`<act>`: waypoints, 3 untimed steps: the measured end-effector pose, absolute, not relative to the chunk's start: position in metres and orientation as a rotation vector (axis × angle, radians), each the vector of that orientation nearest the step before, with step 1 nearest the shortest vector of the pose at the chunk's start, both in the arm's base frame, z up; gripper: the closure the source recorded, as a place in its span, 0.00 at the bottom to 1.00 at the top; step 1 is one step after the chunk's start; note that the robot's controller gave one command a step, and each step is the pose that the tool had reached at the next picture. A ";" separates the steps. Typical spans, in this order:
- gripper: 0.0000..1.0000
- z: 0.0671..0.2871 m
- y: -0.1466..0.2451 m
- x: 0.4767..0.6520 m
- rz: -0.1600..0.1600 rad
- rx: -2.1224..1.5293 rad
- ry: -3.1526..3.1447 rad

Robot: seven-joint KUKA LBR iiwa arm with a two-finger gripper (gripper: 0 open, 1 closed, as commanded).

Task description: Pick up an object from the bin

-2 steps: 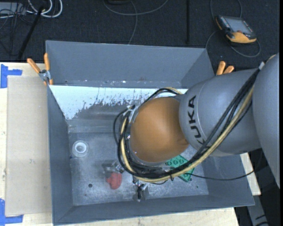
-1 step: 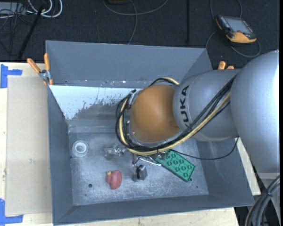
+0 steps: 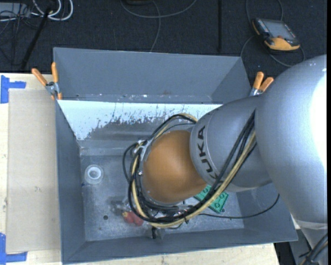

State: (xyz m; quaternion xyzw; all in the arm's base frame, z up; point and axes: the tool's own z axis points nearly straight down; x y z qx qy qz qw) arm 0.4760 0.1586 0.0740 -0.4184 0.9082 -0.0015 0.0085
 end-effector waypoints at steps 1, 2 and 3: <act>0.00 0.070 0.124 0.551 -0.004 -1.191 2.901; 0.00 0.069 0.157 0.498 0.005 -1.413 2.810; 1.00 0.069 0.155 0.499 0.002 -1.408 2.811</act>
Offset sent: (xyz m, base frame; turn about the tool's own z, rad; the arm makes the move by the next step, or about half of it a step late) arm 0.0715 -0.0324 -0.0040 0.0763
